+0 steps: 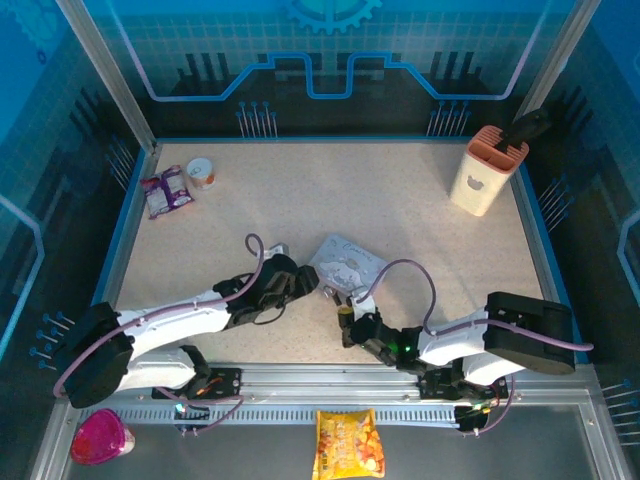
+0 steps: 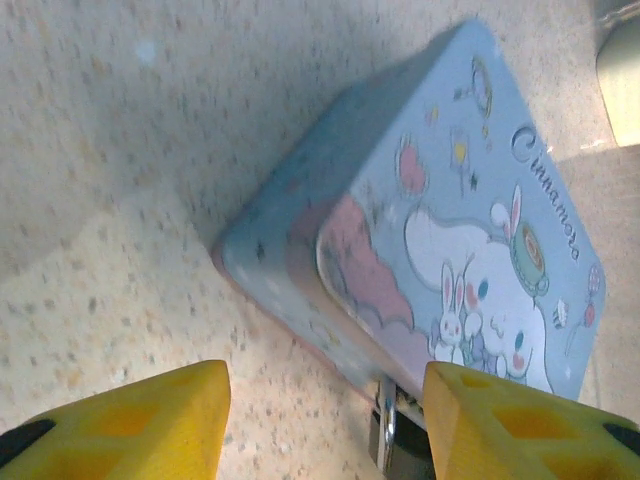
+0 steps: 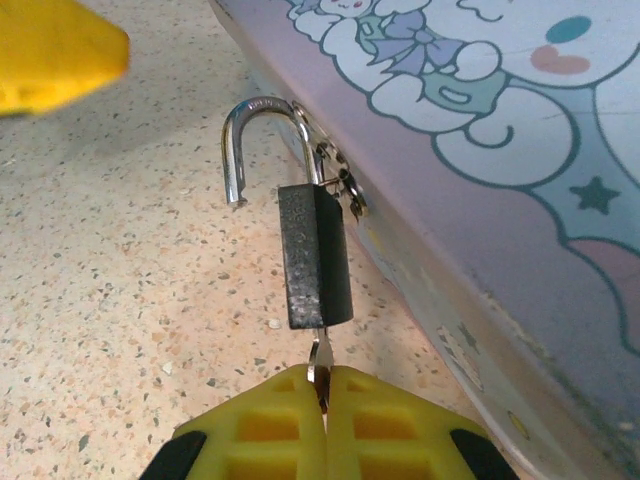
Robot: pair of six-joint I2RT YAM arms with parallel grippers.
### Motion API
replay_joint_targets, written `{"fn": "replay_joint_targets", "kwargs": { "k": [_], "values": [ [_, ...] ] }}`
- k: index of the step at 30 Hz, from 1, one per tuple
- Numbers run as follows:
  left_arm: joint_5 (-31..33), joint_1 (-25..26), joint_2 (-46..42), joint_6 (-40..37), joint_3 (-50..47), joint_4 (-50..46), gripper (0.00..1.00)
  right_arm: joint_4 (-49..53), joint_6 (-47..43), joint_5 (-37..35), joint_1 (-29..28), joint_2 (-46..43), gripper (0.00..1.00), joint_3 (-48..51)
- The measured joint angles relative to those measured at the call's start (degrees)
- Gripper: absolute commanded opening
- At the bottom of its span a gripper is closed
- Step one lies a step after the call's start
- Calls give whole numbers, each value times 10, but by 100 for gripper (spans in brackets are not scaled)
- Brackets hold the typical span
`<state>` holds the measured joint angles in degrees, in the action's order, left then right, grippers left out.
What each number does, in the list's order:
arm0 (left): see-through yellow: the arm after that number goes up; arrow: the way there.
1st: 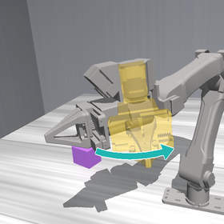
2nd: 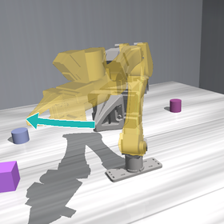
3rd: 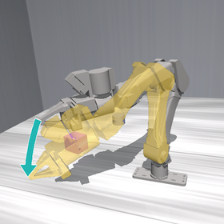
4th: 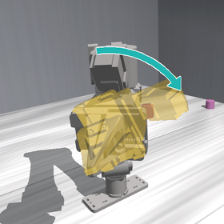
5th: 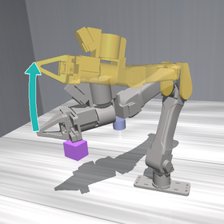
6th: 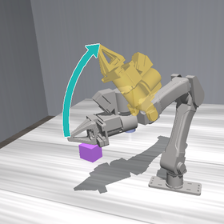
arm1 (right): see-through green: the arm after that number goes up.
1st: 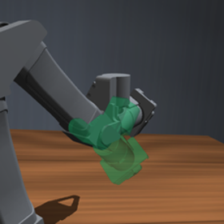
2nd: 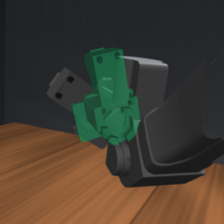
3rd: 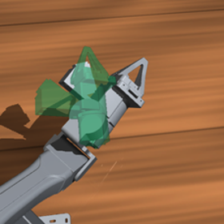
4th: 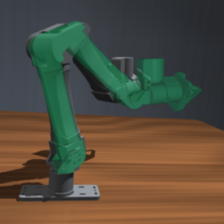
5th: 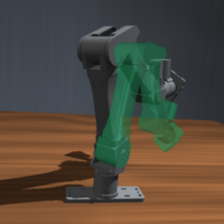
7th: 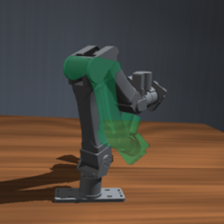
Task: Unlock the padlock with the key
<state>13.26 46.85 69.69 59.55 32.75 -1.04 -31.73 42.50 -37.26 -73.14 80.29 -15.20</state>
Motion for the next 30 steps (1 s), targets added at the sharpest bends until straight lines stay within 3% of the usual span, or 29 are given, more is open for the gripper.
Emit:
{"fn": "replay_joint_targets", "kwargs": {
  "k": [6, 15, 22, 30],
  "values": [
    [0, -27, 40, -112, 85, -44, 57, 46, 12, 2, 9, -39, 0, 4],
    [-16, -27, 199, -232, 216, -95, 58, 106, 13, 2, 12, -89, 0, 10],
    [-26, -27, 252, -277, 257, -121, 57, 144, 17, 0, 22, -134, 0, 25],
    [-32, -27, 251, -271, 231, -69, 54, 233, 30, 16, 68, -225, 0, 33]
  ]
}}
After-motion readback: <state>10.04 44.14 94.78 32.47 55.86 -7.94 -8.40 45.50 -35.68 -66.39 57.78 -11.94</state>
